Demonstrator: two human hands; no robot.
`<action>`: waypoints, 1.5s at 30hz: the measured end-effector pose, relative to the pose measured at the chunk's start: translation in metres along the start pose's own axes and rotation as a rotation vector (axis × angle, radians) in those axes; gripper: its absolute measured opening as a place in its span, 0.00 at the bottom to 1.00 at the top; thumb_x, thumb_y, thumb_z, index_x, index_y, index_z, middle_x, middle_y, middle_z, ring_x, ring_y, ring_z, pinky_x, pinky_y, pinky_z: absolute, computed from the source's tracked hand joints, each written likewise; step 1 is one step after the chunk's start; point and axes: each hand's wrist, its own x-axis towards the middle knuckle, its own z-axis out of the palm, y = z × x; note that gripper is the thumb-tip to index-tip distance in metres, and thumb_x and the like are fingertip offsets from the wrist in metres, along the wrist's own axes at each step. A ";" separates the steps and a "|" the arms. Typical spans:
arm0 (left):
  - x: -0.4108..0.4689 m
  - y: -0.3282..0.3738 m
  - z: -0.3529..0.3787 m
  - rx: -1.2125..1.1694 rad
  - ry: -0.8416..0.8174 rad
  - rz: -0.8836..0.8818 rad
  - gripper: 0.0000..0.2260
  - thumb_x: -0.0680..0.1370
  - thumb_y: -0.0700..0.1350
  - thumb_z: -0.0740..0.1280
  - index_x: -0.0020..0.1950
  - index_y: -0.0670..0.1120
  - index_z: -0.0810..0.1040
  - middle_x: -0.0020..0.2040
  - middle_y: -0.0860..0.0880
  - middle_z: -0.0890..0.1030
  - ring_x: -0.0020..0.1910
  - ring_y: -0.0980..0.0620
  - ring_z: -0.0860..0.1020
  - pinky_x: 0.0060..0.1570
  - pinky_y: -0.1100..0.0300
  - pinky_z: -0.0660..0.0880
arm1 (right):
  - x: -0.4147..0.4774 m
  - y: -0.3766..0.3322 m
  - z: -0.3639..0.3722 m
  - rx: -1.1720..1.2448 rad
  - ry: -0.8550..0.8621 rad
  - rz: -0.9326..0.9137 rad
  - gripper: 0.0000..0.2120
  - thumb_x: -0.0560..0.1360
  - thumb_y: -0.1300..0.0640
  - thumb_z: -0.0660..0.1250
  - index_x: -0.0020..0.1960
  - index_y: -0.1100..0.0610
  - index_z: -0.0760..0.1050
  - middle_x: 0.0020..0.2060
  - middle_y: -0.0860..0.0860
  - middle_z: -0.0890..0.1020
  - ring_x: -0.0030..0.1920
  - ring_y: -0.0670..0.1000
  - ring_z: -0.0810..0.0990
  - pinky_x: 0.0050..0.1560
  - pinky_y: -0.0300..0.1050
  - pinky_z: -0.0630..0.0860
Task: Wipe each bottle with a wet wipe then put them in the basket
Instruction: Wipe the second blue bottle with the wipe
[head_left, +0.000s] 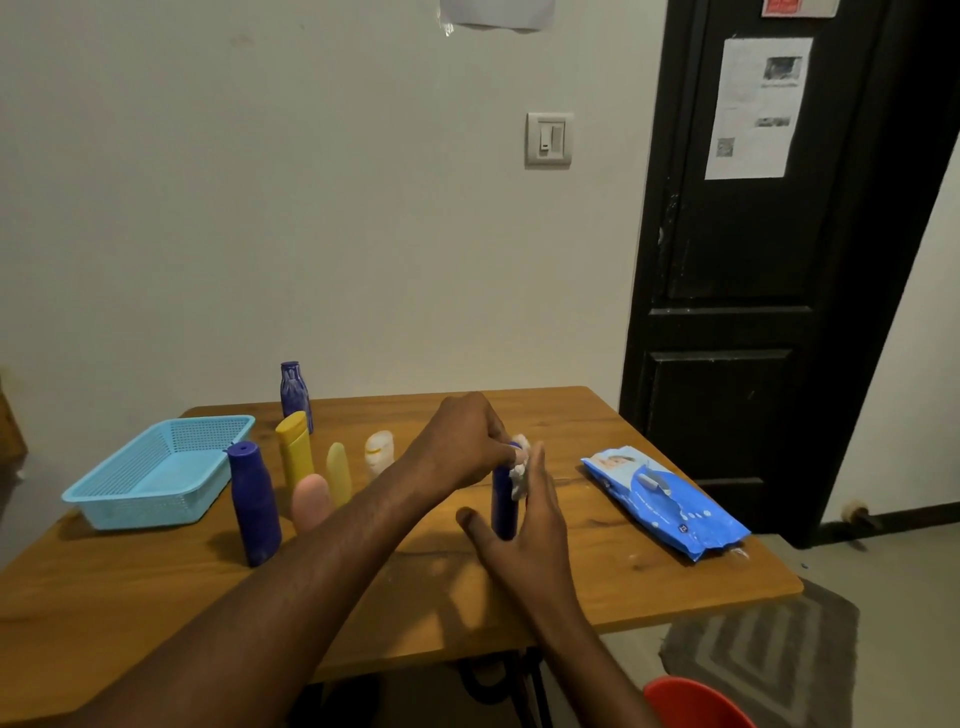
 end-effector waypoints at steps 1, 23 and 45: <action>0.000 0.000 0.000 -0.002 0.001 0.007 0.05 0.74 0.44 0.76 0.47 0.45 0.88 0.43 0.50 0.86 0.37 0.57 0.82 0.36 0.61 0.80 | 0.009 -0.001 -0.003 0.010 -0.003 -0.015 0.55 0.73 0.51 0.77 0.83 0.45 0.39 0.72 0.35 0.58 0.71 0.37 0.56 0.62 0.25 0.60; 0.004 -0.002 -0.012 -0.013 -0.122 0.024 0.09 0.75 0.41 0.74 0.55 0.45 0.87 0.53 0.50 0.86 0.47 0.56 0.80 0.46 0.58 0.79 | -0.010 0.010 0.013 0.008 -0.042 0.054 0.50 0.76 0.45 0.73 0.83 0.43 0.41 0.82 0.41 0.53 0.80 0.46 0.57 0.67 0.37 0.65; 0.000 -0.009 -0.012 -0.015 -0.088 0.075 0.08 0.76 0.43 0.73 0.54 0.48 0.87 0.54 0.52 0.86 0.44 0.61 0.77 0.39 0.67 0.71 | 0.021 0.003 0.002 0.054 -0.016 -0.004 0.43 0.75 0.49 0.75 0.82 0.46 0.53 0.75 0.40 0.66 0.71 0.39 0.64 0.52 0.24 0.68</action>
